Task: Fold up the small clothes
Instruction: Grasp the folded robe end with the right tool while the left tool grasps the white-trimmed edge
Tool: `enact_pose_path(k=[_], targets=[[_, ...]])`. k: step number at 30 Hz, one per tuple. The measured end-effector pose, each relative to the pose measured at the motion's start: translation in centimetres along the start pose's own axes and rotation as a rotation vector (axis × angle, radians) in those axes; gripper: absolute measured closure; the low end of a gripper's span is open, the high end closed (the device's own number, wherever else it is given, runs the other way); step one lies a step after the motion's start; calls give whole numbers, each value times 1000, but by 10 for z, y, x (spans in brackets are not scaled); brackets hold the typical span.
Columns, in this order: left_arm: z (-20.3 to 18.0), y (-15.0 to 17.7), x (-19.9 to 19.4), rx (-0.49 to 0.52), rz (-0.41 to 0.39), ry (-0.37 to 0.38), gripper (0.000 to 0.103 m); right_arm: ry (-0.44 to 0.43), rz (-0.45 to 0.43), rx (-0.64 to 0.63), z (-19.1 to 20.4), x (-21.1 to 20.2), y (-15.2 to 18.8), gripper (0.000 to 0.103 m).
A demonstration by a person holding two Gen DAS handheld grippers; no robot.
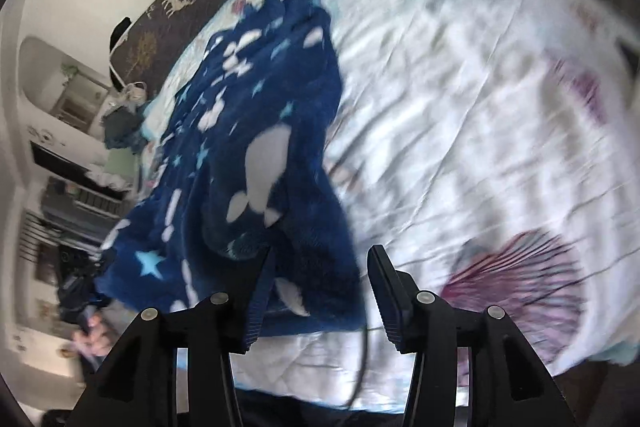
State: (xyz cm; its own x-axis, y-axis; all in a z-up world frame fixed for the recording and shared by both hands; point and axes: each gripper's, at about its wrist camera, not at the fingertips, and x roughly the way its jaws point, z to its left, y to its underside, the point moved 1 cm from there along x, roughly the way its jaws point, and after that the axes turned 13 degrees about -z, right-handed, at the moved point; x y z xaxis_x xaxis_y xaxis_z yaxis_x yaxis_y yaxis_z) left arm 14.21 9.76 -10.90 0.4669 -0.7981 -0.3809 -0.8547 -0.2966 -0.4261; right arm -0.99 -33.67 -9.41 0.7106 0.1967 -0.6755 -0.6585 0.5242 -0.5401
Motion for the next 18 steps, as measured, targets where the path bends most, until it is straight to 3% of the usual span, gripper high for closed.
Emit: enact_pose_path(k=[3,5,8,9,10,11,18], targets=[[-1,0,1,6,2,-1,87,-28,-6,-55,5,-10,-5,49],[-2,0,3,10,4,-2,87,-113,49,-34,7,-4,-5,48],[-1,0,3,10,7,0,87,-97,139,-78,12,16,0,50],[-1,0,3,10,8,-2,87,-75,145,-91,13,21,1,55],[-1,0,3,10,10,-3,87,-60,140,-94,13,26,1,78],[0,1,2,9,11,-3,87,-69,143,-83,12,31,2,86],[2,-1,-3,8,11,-7,87,-115,130,-104,24,27,-3,90]])
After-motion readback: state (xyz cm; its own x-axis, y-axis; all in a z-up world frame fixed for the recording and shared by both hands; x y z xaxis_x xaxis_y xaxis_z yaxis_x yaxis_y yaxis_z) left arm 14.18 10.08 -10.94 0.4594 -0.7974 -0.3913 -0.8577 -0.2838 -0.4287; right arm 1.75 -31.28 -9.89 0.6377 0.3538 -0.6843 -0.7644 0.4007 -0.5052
